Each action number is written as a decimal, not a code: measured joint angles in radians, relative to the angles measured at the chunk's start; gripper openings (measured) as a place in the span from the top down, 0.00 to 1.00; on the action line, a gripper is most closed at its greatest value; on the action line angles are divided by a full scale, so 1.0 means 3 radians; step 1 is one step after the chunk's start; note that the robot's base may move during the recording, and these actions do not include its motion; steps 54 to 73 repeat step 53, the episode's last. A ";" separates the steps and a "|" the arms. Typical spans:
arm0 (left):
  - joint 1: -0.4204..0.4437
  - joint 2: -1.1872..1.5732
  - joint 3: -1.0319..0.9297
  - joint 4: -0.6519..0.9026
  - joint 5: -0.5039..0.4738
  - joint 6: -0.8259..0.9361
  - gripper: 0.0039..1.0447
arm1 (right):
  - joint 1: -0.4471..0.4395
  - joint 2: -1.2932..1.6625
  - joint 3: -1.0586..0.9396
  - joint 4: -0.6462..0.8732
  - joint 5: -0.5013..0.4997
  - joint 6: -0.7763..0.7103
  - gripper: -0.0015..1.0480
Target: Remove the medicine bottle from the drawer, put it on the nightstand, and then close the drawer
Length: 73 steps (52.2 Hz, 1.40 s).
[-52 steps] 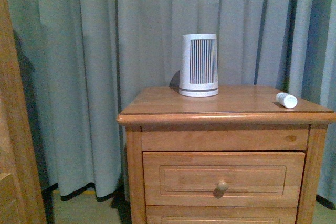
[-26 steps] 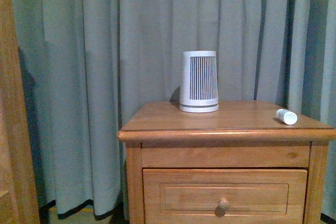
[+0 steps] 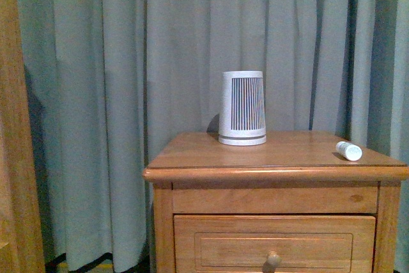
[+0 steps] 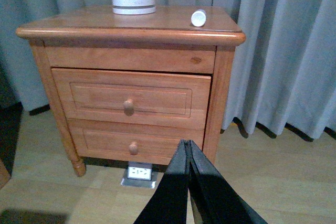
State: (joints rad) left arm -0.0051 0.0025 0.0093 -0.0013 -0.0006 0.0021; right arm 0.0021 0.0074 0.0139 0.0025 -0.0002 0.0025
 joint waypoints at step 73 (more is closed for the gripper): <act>0.0000 0.0000 0.0000 0.0000 0.0000 0.0001 0.06 | 0.0000 0.0000 0.0000 -0.0001 -0.0001 0.0000 0.07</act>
